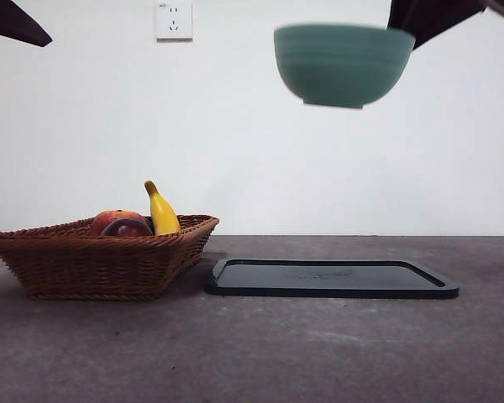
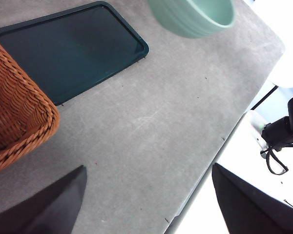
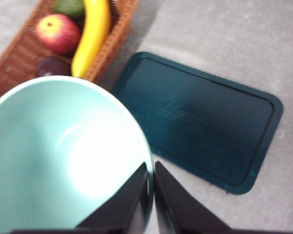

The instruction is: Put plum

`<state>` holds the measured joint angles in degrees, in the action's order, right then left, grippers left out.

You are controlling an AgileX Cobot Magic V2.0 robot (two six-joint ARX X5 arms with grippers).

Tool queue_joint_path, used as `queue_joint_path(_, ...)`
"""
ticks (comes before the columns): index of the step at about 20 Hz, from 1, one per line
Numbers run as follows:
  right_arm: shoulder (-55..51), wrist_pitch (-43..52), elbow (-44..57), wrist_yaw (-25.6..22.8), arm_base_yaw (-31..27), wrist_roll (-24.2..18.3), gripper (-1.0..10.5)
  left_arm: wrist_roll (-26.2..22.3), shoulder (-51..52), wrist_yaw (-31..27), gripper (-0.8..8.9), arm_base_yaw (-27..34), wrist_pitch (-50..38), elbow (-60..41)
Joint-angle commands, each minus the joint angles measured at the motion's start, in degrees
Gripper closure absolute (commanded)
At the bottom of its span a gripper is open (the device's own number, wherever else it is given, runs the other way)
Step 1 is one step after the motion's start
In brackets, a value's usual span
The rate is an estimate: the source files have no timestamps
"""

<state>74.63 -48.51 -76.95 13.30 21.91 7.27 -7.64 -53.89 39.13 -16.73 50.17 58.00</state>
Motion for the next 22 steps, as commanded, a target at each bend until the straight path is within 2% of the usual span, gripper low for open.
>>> queue_joint_path(1, -1.18, 0.11, 2.25, -0.02, 1.44, -0.68, 9.3, -0.70, -0.35, 0.31, 4.11, -0.17, -0.24, 0.57)
queue_joint_path(7, -2.45, 7.02, 15.69, -0.28, 6.45, 0.28, 9.3, -0.70, -0.35, 0.31, 4.11, -0.17, -0.24, 0.57)
queue_joint_path(12, -1.64, 15.28, 25.22, -3.08, 9.53, 1.81, 9.3, -0.70, -0.35, 0.31, 4.11, -0.17, -0.24, 0.57)
queue_joint_path(22, 7.98, 22.53, 28.17, -2.91, 10.40, 2.80, 9.3, -0.70, -0.35, 0.31, 4.11, -0.17, -0.20, 0.57)
